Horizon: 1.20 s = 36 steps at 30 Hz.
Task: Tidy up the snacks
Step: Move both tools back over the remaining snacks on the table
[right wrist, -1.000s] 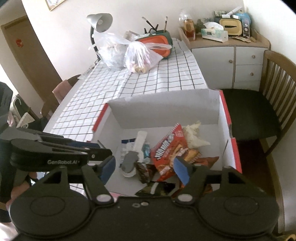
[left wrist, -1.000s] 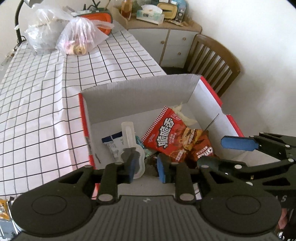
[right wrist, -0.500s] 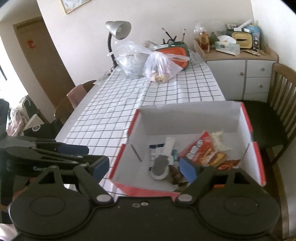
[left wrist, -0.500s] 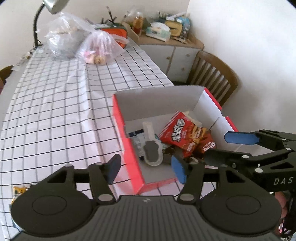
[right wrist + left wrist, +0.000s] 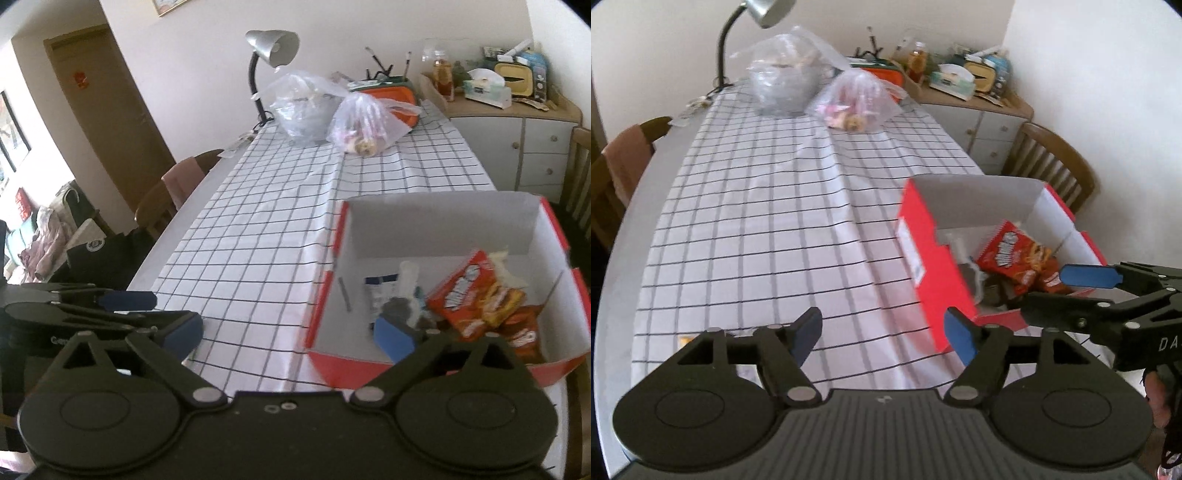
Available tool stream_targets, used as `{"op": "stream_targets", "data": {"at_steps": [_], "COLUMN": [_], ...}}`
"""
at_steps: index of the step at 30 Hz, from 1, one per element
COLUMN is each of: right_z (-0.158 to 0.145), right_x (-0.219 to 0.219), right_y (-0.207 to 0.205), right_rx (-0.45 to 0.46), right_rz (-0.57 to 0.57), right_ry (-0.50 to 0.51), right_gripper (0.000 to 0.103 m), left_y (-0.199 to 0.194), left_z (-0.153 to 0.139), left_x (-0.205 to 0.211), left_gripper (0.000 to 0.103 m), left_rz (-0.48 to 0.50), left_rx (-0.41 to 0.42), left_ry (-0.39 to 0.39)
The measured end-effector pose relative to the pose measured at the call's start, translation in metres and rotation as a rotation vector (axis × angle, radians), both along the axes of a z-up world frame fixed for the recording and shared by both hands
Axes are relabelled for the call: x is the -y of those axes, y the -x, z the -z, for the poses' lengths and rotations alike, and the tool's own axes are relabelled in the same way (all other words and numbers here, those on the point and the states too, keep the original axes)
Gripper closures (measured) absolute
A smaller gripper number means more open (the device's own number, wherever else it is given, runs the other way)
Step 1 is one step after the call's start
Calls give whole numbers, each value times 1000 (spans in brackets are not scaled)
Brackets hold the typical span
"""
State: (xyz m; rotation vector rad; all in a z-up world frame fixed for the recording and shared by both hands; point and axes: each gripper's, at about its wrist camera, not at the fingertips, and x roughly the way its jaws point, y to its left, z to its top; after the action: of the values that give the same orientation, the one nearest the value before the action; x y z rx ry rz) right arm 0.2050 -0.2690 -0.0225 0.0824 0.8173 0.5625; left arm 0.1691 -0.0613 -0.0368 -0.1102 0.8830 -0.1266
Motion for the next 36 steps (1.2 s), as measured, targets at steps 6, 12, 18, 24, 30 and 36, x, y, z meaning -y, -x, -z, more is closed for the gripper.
{"op": "stream_targets", "data": {"at_steps": [6,12,18,24,30,36], "right_z": [11,28,43,60,80,105], "right_x": [-35,-72,-107,-142,-171,-199], "right_y": [5,8,7,1,-8,-17], "right_rx": [-27,-68,-106,-151,-188,-223], "right_rz": [-17,-28,-39,-55,-68,-81], "right_ry": [22,44,59,85,127,165], "right_gripper": [1,1,1,2,3,8], "left_y": [18,36,50,58,62,64], "left_z": [7,17,30,52,79,100], "left_x": [-41,-86,-121,-138,-149,-150], "left_gripper": [28,28,28,28,28,28], "left_rz": [-59,-130,-185,-189,-194,-174], "left_rx": [-12,-30,-57,-91,-136,-177], "left_ry": [4,-10,-35,-57,-56,-52]}}
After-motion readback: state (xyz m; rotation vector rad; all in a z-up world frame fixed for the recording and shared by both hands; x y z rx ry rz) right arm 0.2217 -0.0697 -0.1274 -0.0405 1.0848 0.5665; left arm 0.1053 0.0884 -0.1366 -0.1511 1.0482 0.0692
